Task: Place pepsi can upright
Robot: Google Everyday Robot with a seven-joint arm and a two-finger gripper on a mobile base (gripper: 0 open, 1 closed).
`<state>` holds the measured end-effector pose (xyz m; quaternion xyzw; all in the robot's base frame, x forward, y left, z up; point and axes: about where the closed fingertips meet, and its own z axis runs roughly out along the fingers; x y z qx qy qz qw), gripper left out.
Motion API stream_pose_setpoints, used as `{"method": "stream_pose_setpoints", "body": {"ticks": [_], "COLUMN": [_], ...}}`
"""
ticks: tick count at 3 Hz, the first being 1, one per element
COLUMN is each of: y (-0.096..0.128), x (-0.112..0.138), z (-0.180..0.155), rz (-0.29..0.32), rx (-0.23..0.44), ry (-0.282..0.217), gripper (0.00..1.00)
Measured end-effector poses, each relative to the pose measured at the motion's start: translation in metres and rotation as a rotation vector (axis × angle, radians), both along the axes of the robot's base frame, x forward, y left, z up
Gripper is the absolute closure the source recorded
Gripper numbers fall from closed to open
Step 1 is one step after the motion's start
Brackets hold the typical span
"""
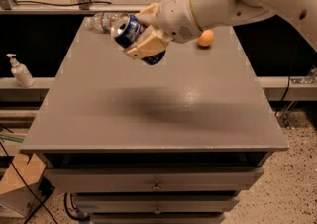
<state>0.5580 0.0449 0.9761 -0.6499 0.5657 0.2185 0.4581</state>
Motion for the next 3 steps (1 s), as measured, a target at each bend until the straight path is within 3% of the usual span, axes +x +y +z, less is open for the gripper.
{"method": "stream_pose_setpoints", "body": {"ticks": [1,2,3], "y": [-0.009,-0.014,-0.017], "x": [0.003,0.008,0.013], "z": [-0.004,-0.016,-0.033], "rz": [0.040,0.050,0.041], "rx": [0.149,0.271,0.361], "ry": [0.024,0.081,0.170], "gripper": [1.00,1.00,0.83]}}
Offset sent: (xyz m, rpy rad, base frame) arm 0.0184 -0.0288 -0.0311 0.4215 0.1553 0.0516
